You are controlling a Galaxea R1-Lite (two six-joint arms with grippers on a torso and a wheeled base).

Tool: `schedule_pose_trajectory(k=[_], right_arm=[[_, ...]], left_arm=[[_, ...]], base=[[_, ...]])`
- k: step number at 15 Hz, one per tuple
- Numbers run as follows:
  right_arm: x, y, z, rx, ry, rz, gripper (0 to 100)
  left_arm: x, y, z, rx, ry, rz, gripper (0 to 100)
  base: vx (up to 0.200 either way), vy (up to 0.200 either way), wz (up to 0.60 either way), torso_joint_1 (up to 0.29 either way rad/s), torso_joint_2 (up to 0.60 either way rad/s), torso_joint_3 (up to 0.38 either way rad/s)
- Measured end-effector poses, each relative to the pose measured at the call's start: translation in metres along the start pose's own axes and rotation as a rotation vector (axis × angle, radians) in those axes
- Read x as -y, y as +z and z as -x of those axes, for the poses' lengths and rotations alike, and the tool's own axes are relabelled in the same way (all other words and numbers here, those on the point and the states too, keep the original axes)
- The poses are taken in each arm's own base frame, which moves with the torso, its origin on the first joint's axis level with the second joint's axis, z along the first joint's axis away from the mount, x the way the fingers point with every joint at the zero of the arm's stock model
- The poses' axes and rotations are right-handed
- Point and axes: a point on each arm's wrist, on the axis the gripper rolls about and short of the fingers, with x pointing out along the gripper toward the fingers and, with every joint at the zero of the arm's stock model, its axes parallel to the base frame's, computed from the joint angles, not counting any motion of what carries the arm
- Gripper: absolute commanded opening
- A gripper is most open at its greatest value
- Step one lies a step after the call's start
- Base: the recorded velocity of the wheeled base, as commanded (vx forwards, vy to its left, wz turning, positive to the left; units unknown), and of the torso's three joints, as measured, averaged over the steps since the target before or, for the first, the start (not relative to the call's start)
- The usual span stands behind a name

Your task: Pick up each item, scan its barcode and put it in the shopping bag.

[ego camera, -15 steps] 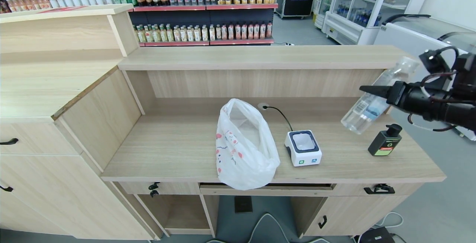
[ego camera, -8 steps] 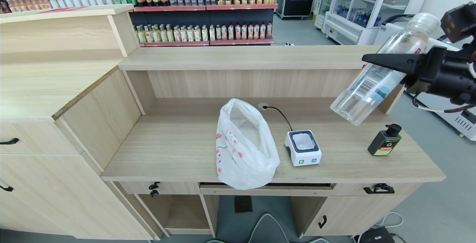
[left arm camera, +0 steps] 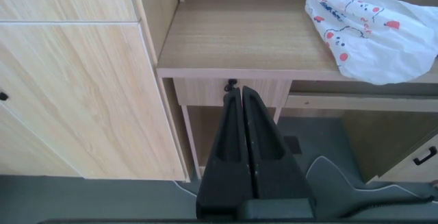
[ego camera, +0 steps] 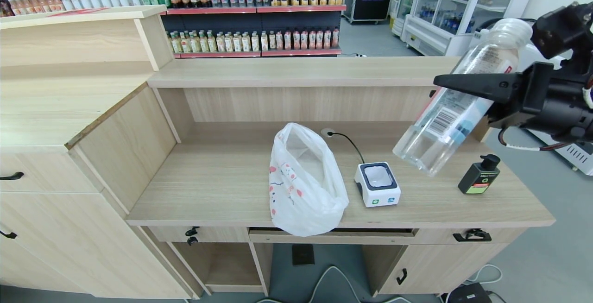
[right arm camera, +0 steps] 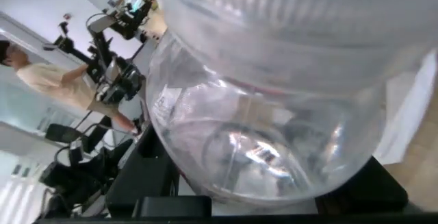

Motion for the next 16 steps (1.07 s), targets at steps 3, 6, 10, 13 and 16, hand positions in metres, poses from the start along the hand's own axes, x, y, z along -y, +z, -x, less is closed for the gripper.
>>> schedule_pose_trajectory(k=[3, 6, 10, 13, 16], right_arm=[[-0.023, -0.007, -0.009, -0.067, 0.143, -0.05, 0], [-0.039, -0.014, -0.015, -0.105, 0.223, -0.045, 0], [-0.055, -0.021, -0.012, -0.139, 0.292, -0.039, 0], [-0.059, -0.033, -0.005, -0.158, 0.306, -0.032, 0], [-0.065, -0.049, 0.004, -0.189, 0.322, -0.036, 0]], left_arm=[[0.0, 0.0, 0.0, 0.0, 0.001, 0.0, 0], [0.0, 0.0, 0.0, 0.0, 0.001, 0.0, 0], [0.0, 0.0, 0.0, 0.0, 0.001, 0.0, 0], [0.0, 0.0, 0.0, 0.0, 0.001, 0.0, 0], [0.0, 0.0, 0.0, 0.0, 0.001, 0.0, 0]], base=[[0.0, 0.0, 0.0, 0.0, 0.0, 0.0], [0.0, 0.0, 0.0, 0.0, 0.0, 0.0], [0.0, 0.0, 0.0, 0.0, 0.0, 0.0], [0.0, 0.0, 0.0, 0.0, 0.0, 0.0], [0.0, 0.0, 0.0, 0.0, 0.0, 0.0]])
